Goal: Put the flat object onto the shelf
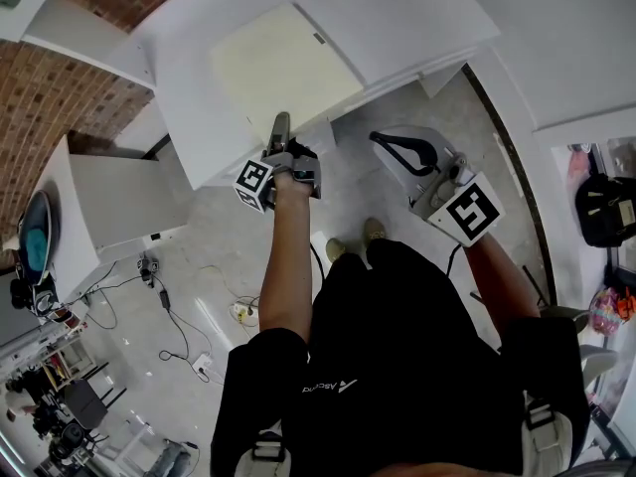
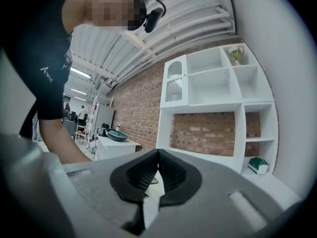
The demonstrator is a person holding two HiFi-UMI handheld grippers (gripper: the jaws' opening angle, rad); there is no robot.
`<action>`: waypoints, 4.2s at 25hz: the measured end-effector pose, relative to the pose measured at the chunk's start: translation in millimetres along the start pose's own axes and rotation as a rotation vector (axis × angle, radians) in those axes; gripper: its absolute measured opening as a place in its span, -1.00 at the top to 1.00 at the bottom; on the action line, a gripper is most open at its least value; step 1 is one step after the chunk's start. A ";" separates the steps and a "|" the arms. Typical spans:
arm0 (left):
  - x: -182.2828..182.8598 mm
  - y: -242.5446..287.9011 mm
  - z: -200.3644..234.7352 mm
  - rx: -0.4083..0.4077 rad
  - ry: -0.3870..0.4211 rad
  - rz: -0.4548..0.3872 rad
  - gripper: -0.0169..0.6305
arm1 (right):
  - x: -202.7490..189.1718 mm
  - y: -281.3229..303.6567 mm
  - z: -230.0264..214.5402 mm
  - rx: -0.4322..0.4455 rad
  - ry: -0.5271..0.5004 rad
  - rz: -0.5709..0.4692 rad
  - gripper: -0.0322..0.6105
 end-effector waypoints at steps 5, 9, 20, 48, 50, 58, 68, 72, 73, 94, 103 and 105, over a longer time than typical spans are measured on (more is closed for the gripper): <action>1.7 -11.5 -22.5 -0.044 0.047 0.000 0.09 | -0.3 -1.1 -0.7 -0.010 0.003 -0.009 0.89; -3.8 -29.1 -59.2 -0.069 0.077 0.016 0.09 | 2.7 -6.2 -6.0 -0.022 0.000 -0.023 0.90; -42.2 -95.8 -184.4 -0.160 0.132 0.083 0.09 | 41.5 -36.4 -29.8 -0.049 -0.106 -0.065 0.89; -144.5 -111.6 -397.0 -0.366 0.209 0.090 0.09 | 169.4 -110.7 -91.7 -0.157 -0.720 0.022 0.68; -145.6 -112.2 -400.0 -0.365 0.232 0.087 0.09 | 175.5 -109.8 -91.0 -0.167 -0.774 0.038 0.60; -154.3 -102.7 -415.3 -0.377 0.288 0.105 0.09 | 183.2 -102.0 -112.0 -0.242 -0.982 0.153 0.14; -150.1 -62.1 -463.1 -0.412 0.275 0.164 0.09 | 209.8 -63.7 -183.7 -0.354 -1.257 0.299 -0.19; -128.4 -40.9 -485.6 -0.416 0.266 0.190 0.09 | 218.9 -23.5 -215.0 -0.364 -1.335 0.358 -0.31; -124.0 -36.0 -490.6 -0.415 0.268 0.196 0.09 | 220.4 -13.9 -223.3 -0.372 -1.348 0.370 -0.34; -40.6 45.2 -561.8 -0.399 0.273 0.332 0.08 | 245.2 140.6 -352.4 -0.466 -1.478 0.547 -0.03; -29.9 56.5 -576.7 -0.538 0.394 0.271 -0.10 | 244.2 156.2 -372.8 -0.449 -1.375 0.536 0.02; -26.5 59.4 -581.8 -0.567 0.434 0.235 -0.14 | 246.6 162.5 -380.4 -0.428 -1.389 0.533 0.02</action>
Point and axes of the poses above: the fingertips, and each gripper's own axes: y forward along the fingers, z to its left, x out of its top, the point moved 3 cm from there along -y, backward along the fingers, and after that the axes turned 13 degrees about x, right-handed, at the moved point
